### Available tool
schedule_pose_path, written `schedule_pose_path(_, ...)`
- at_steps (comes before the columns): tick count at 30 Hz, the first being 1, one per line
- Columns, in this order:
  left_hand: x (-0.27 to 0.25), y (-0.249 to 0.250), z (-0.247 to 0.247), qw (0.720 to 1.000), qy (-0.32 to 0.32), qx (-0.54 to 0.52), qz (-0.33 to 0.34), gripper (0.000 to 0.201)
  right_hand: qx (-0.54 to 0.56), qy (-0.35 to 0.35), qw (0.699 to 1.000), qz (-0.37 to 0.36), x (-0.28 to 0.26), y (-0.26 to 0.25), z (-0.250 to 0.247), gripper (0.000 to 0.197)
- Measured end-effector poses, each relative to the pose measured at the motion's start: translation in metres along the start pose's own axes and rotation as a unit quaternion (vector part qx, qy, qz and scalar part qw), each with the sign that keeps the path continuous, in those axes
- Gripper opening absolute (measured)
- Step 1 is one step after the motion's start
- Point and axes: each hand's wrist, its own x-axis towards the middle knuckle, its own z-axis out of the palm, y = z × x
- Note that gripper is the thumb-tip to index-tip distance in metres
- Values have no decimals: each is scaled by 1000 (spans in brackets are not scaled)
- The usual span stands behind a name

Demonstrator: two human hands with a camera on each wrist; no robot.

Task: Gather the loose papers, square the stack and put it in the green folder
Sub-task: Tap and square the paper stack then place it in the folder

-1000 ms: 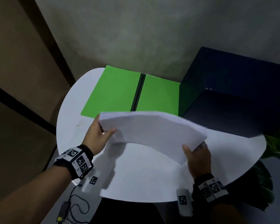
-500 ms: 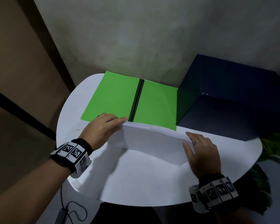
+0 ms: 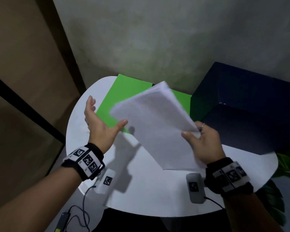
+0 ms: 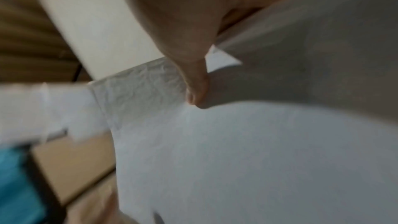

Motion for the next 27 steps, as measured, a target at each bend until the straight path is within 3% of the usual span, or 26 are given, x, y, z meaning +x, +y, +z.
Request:
schedule_pose_path(1,-6,1,5,996,-29,-56,-66,127,122,2,992,17,0,2,-3,14)
schedule_pose_path(3,-13,7,19,974,-130,-152,-104,130,243,10,970,28,-1,5,-2,22)
schedule_pose_path(5,-9,16,31,958,-184,-193,-110,101,267,23,963,30,-3,6,8,24)
schedule_pose_path(7,-3,28,39,964,-166,-180,-100,69,279,43,959,31,-7,5,16,23)
schedule_pose_path(12,-12,37,46,981,-90,-168,-36,28,275,100,956,28,-30,6,31,22)
schedule_pose_path(14,-24,27,46,982,-122,-144,-29,33,260,108,957,64,-43,15,42,26)
schedule_pose_path(17,-35,4,43,964,-216,-138,-72,61,285,116,942,130,-56,30,55,36)
schedule_pose_path(19,-35,-3,43,959,-235,-136,-82,67,285,118,941,139,-56,34,58,41)
schedule_pose_path(23,-30,-1,47,951,-237,-173,-98,66,306,125,934,134,-51,32,56,38)
schedule_pose_path(27,-27,0,52,942,-248,-197,-112,43,307,133,932,137,-46,32,58,32)
